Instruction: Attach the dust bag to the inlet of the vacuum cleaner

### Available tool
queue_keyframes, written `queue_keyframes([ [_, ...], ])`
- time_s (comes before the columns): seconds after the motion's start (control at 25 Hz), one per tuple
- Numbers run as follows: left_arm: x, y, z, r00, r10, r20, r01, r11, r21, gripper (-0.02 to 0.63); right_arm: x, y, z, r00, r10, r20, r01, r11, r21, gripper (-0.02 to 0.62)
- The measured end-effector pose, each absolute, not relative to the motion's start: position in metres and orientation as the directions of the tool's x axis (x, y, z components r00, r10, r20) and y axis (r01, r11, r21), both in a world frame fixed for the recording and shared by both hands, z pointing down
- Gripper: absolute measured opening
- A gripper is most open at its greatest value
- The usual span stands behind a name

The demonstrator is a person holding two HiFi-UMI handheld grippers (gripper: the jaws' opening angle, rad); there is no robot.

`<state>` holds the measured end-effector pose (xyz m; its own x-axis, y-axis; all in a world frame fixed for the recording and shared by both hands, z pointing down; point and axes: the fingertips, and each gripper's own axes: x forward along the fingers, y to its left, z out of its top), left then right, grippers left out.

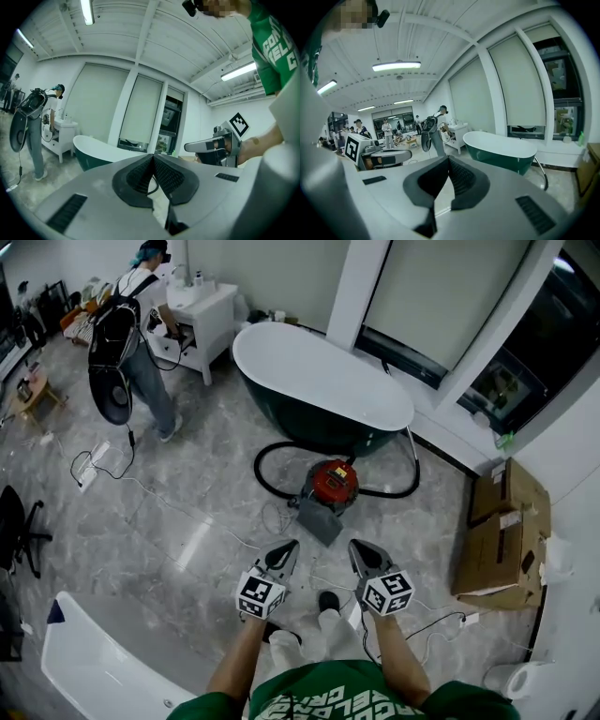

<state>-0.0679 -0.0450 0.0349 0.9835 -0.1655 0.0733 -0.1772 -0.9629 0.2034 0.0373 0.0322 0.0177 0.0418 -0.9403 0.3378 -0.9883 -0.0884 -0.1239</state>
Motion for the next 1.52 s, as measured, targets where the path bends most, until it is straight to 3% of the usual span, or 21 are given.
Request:
queue_keyframes([
  [0.72, 0.021, 0.028, -0.004, 0.96, -0.254, 0.121, -0.27, -0.953, 0.141, 0.003, 0.101, 0.064, 0.001, -0.139, -0.93, 0.341, -0.987, 0.158, 0.029, 0.009],
  [0.92, 0.059, 0.047, -0.009, 0.953, -0.27, 0.141, -0.287, -0.95, 0.125, 0.003, 0.143, 0.073, -0.012, -0.197, -0.939, 0.281, -0.98, 0.187, -0.06, 0.009],
  [1.52, 0.123, 0.07, -0.019, 0.928, -0.339, 0.153, -0.354, -0.932, 0.083, 0.003, 0.217, 0.095, -0.032, -0.243, -0.955, 0.168, -0.969, 0.232, -0.085, 0.009],
])
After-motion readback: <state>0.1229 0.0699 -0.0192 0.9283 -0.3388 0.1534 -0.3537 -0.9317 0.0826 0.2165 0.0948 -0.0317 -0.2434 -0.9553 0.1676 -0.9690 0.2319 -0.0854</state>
